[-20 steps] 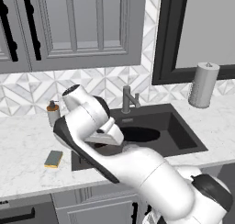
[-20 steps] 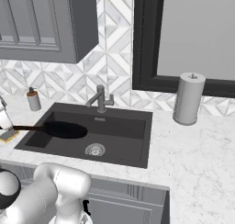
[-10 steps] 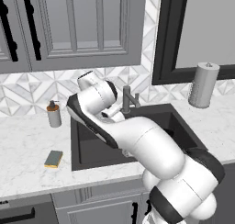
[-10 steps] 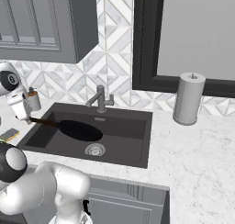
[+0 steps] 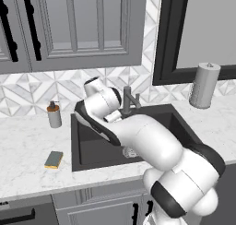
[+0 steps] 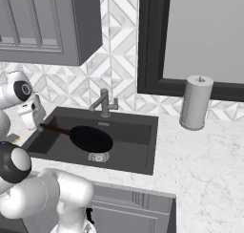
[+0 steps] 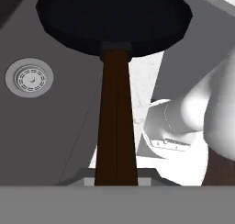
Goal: Pick the pan and sponge and place them into the sink. Then turn on the water.
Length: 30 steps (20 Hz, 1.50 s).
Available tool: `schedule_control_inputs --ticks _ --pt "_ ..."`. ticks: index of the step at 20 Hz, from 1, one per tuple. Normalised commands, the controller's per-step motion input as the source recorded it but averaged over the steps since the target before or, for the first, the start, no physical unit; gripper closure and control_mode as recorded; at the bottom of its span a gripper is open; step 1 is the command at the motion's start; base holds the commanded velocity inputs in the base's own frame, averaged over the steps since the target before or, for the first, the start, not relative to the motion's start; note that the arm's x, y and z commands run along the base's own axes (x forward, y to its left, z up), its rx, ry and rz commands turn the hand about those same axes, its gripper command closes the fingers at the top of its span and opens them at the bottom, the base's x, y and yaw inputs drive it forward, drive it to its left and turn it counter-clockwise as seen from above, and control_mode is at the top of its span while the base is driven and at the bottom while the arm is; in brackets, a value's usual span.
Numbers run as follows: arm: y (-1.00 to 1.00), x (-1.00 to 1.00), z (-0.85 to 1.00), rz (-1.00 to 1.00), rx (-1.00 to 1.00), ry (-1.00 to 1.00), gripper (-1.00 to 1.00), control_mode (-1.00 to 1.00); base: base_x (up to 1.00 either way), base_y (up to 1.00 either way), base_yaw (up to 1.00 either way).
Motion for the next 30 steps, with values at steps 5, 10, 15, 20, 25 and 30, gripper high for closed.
schedule_control_inputs --ticks 5,10,15,20,25,30 --pt "0.00 0.16 -0.54 -0.08 -0.03 -0.19 1.00 -1.00 0.00 0.00 0.00" --pt "-0.02 0.43 -0.32 -0.09 -0.02 -0.03 1.00 -1.00 0.00 0.00 0.00" --pt "0.00 0.62 -0.29 -0.06 -0.09 0.00 1.00 -1.00 0.00 0.00 0.00" --pt "-0.01 0.51 -0.42 -0.06 -0.12 0.02 1.00 -1.00 0.00 0.00 0.00" --pt "-0.01 0.34 -0.49 -0.08 -0.05 0.00 1.00 -1.00 0.00 0.00 0.00" --pt "0.00 0.34 -0.33 -0.08 0.00 0.00 1.00 -1.00 0.00 0.00 0.00"
